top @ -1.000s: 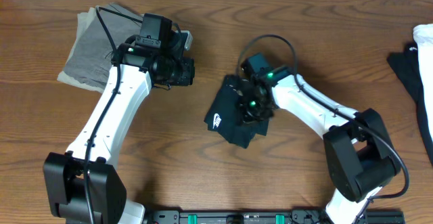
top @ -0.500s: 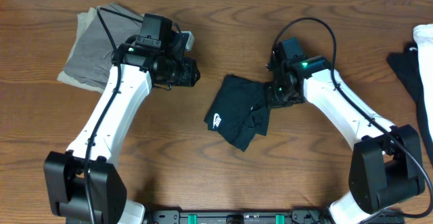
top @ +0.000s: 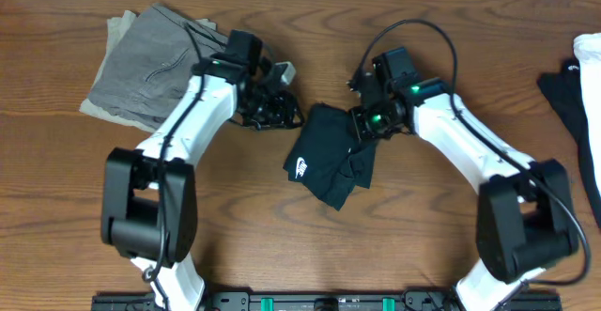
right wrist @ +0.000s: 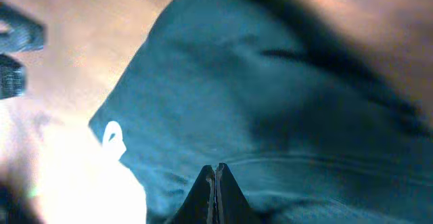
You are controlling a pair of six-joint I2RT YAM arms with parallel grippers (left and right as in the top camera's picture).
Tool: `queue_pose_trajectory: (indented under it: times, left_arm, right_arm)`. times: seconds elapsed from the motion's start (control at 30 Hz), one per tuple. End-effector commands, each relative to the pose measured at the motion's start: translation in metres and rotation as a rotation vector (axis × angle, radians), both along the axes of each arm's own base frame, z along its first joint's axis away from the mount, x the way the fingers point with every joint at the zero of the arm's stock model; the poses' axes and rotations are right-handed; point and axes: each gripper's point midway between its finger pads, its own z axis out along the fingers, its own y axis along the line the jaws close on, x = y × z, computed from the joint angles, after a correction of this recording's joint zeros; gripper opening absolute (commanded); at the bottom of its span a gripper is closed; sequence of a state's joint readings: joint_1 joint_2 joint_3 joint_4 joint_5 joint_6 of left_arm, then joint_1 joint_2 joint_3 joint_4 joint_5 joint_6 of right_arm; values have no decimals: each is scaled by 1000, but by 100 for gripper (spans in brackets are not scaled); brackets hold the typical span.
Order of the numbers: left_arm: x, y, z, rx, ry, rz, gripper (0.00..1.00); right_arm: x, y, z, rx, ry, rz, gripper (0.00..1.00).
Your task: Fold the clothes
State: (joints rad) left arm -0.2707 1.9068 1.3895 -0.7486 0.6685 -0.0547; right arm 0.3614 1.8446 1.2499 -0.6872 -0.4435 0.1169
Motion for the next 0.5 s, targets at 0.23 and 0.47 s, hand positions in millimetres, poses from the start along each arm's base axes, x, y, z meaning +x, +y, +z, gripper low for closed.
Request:
queue_pose_trajectory:
  times: [0.23, 0.47]
  left_arm:
    - [-2, -9, 1, -34, 5, -19, 44]
    - [-2, -9, 1, -34, 6, -20, 49]
  right_arm:
    - [-42, -87, -48, -461, 194, -45, 1]
    - [-41, -91, -42, -381, 227, -54, 1]
